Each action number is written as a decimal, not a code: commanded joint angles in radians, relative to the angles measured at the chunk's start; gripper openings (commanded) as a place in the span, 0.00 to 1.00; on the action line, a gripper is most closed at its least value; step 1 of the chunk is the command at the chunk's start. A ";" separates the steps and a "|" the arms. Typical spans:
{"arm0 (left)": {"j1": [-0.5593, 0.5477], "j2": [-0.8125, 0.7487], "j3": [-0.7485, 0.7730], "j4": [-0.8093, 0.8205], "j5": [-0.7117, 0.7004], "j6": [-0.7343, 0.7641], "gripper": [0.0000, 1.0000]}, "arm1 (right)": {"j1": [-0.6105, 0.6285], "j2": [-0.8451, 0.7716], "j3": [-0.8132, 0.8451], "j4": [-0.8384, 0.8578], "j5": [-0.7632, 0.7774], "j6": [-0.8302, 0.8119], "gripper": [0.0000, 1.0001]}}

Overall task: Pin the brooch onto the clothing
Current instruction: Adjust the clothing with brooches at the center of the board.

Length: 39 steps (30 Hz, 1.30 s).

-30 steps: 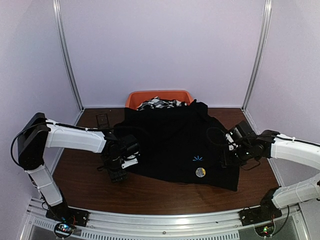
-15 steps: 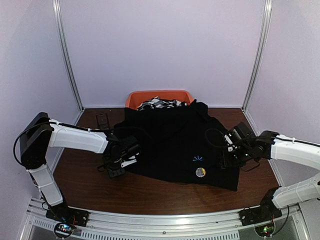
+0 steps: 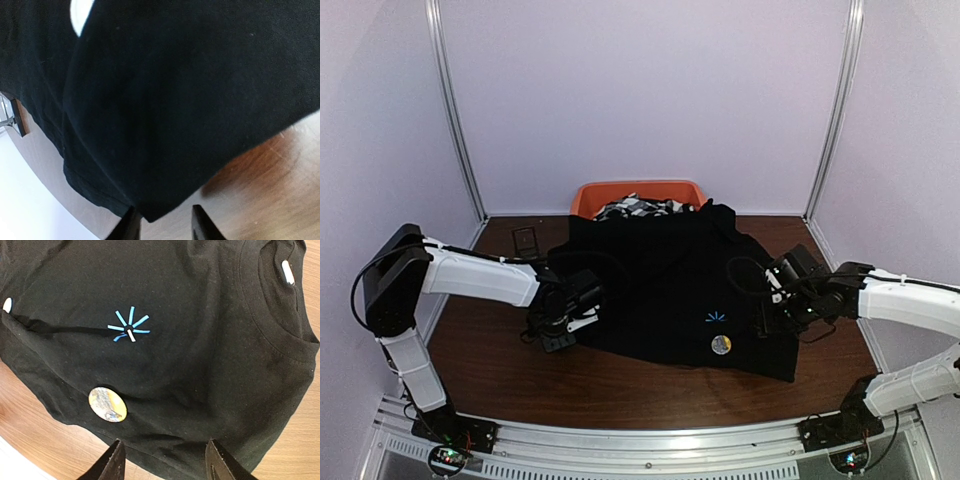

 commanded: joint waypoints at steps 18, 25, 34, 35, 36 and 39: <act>-0.001 0.029 0.040 -0.005 -0.040 -0.025 0.00 | 0.015 0.035 0.019 0.054 -0.011 -0.001 0.56; -0.031 -0.021 0.054 -0.148 0.054 -0.057 0.00 | 0.014 0.036 0.030 0.034 -0.002 -0.014 0.56; -0.075 0.000 0.148 -0.259 0.230 -0.046 0.00 | 0.014 0.033 0.085 -0.049 0.000 -0.057 0.57; -0.084 0.002 0.166 -0.280 0.248 -0.039 0.00 | 0.015 0.028 0.095 -0.069 -0.003 -0.065 0.57; -0.088 0.003 0.185 -0.296 0.247 -0.039 0.00 | 0.015 0.023 0.105 -0.090 -0.009 -0.078 0.57; -0.090 0.002 0.220 -0.325 0.247 -0.033 0.00 | 0.017 0.005 0.122 -0.169 -0.031 -0.118 0.56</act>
